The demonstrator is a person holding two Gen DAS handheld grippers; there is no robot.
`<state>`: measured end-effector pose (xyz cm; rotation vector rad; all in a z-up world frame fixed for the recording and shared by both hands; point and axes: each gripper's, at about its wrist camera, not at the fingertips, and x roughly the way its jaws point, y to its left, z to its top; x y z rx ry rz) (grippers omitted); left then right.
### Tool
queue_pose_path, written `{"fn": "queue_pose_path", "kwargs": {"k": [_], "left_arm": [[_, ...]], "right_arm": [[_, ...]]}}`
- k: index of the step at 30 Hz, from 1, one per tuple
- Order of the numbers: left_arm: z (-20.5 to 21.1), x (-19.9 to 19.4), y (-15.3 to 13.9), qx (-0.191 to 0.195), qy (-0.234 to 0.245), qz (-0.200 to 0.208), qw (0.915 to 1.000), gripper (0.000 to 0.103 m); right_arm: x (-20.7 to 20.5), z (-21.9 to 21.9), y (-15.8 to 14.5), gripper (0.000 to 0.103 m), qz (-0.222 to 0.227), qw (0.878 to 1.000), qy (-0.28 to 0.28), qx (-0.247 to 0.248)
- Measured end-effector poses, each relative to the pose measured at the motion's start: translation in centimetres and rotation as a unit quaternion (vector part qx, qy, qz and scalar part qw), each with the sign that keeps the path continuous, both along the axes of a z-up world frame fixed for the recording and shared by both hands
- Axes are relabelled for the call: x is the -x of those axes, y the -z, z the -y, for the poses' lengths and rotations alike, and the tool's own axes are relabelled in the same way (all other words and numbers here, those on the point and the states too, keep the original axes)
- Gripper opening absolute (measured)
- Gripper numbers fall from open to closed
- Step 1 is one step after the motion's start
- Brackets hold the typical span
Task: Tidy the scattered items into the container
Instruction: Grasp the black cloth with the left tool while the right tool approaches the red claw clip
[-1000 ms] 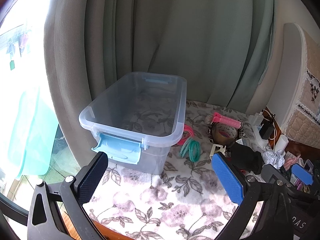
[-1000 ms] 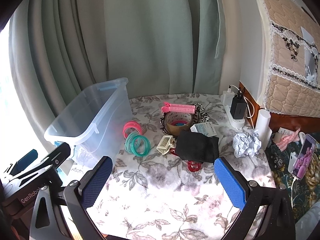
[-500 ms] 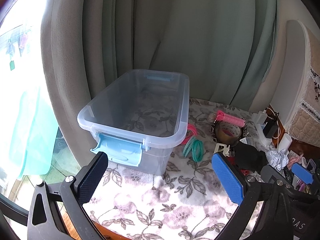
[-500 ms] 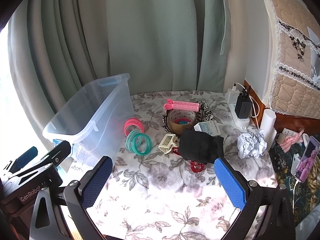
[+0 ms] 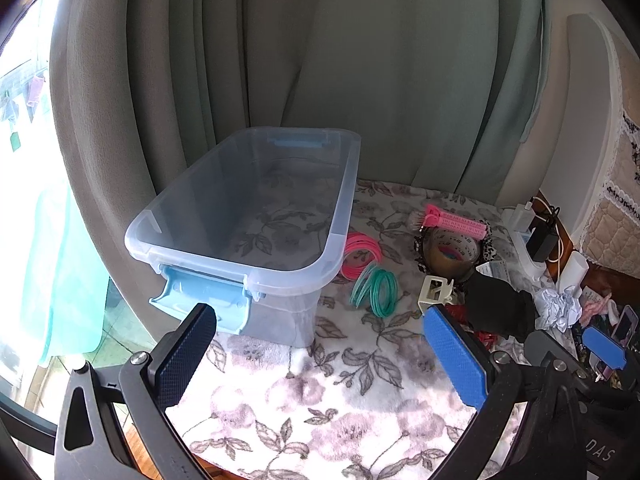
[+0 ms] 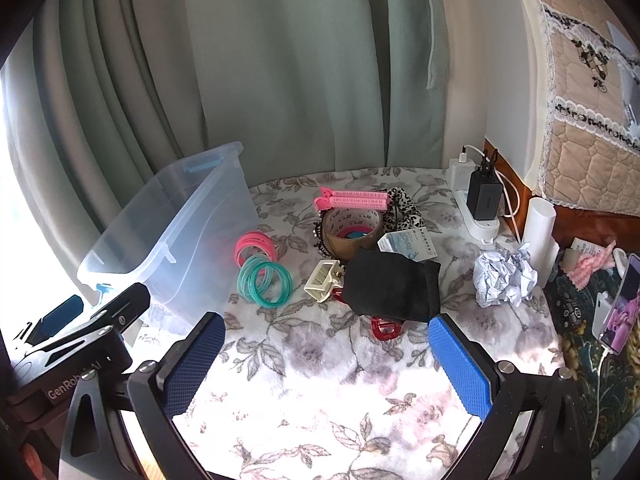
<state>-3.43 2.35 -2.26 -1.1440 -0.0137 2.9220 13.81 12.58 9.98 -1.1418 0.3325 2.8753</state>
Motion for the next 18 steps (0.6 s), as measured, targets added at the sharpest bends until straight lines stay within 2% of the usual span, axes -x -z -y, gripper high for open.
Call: {"fn": "queue_pose_path", "kwargs": {"k": [4,10,12,18], "left_arm": [[-1.3,0.7,0.5,-0.026,0.019,0.007,0.9995,0.103],[-5.6,1.5,2.2,-0.014,0.08,0.029,0.9963,0.103],[-7.4,1.8,3.0,0.004,0.101,0.037,0.9942,0.103],[-10.9,3.6,5.3,0.033,0.128,0.065,0.9891,0.103]], "right_arm": [[0.1,-3.2,0.8,0.103,0.008,0.999,0.032,0.008],[0.3,-8.3,3.0,0.103,0.03,0.996,0.083,0.027],[0.3,-9.7,3.8,0.103,0.037,0.994,0.096,0.032],[0.6,-13.6,6.4,0.101,0.063,0.988,0.135,0.049]]}}
